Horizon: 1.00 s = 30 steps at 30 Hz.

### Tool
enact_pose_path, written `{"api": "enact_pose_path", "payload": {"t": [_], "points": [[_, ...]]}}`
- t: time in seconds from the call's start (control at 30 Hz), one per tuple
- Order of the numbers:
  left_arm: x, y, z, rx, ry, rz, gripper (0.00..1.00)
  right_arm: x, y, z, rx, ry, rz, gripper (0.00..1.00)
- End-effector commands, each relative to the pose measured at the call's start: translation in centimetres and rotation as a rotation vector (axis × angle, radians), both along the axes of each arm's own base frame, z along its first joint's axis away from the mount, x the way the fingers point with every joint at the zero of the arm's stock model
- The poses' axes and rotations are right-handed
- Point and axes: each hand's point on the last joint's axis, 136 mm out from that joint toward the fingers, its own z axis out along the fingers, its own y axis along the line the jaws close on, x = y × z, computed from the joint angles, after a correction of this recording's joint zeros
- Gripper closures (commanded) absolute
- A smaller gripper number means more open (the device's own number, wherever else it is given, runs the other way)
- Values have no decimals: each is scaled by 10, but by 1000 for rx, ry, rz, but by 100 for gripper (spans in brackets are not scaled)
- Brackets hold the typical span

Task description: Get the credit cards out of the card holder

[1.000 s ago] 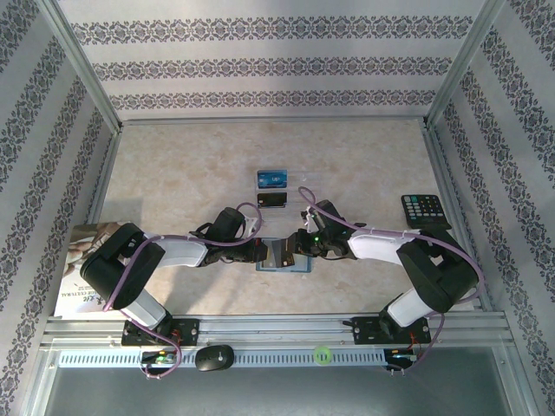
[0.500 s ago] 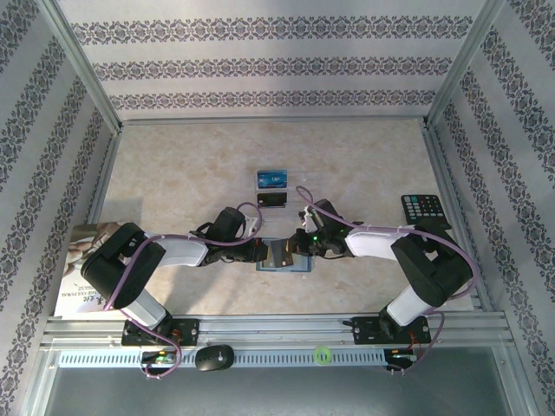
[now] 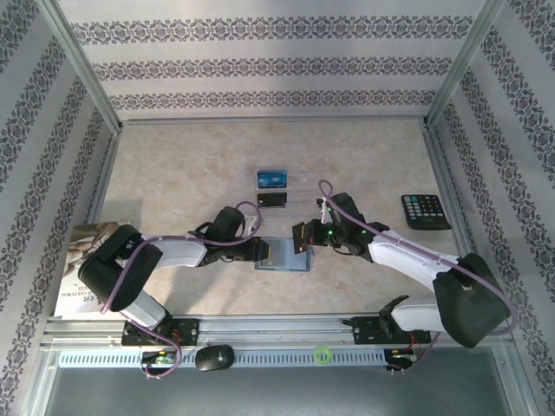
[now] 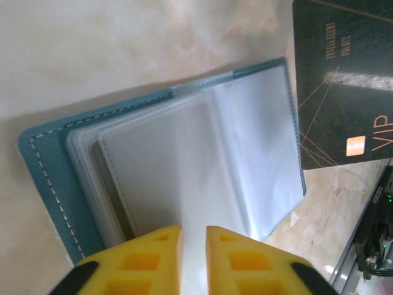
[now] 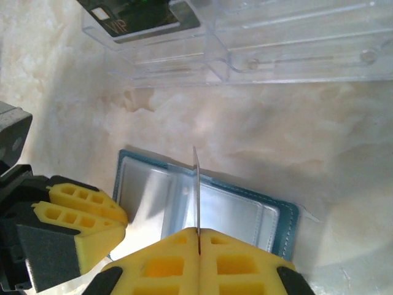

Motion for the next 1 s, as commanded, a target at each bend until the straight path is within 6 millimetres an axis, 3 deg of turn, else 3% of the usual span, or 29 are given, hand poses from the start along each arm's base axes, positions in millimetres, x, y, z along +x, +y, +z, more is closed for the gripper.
{"api": "enact_pose_path", "payload": {"t": [0.0,0.23,0.43,0.57,0.8,0.97], "points": [[20,-1,44,-68,-111,44,77,9,8,34,48,-120,41,100],[47,2,135,-404,-336,103,71,24,32,110,348,-311,93,100],[54,2,185,-668,-440,115,71,25,44,155,554,-391,114,100],[54,7,200,-791,-465,125,71,22,52,160,589,-381,144,100],[53,7,195,-792,-430,128,70,19,58,160,600,-376,152,100],[51,13,193,-792,-421,160,70,23,48,160,592,-390,107,100]]}}
